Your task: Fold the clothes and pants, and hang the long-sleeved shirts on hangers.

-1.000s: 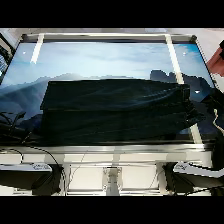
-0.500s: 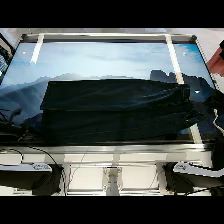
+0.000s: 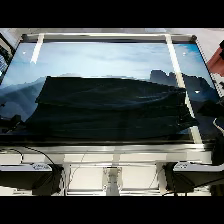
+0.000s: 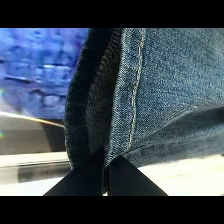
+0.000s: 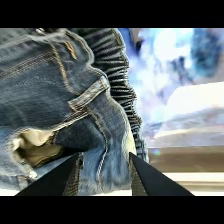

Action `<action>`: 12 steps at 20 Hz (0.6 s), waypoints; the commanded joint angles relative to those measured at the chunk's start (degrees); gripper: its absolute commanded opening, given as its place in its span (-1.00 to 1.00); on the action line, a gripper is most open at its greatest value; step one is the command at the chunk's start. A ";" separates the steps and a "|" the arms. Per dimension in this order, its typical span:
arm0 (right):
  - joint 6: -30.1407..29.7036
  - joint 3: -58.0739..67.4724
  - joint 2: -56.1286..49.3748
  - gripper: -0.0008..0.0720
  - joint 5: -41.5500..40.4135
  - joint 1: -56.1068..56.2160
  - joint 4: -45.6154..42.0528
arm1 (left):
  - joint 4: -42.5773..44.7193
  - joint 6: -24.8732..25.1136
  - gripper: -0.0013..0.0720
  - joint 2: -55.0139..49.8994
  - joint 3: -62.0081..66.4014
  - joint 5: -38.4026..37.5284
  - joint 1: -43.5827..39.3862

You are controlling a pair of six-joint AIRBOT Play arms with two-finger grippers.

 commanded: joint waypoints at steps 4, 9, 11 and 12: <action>-2.21 -5.20 -4.28 -0.03 -0.61 -0.11 1.03 | 0.02 -1.90 -0.89 0.07 0.55 -0.48 0.09; -2.08 -5.29 -4.35 -0.13 2.84 -0.09 2.43 | 0.00 -1.90 -0.89 0.07 0.55 -0.76 0.09; -2.19 -5.64 -4.35 -0.14 4.48 -0.09 5.70 | -0.07 -1.88 -0.89 0.04 0.55 -0.76 0.09; -2.16 -6.05 -4.35 -0.14 4.90 0.04 7.06 | -0.17 -1.88 -0.89 0.04 0.55 -0.76 0.09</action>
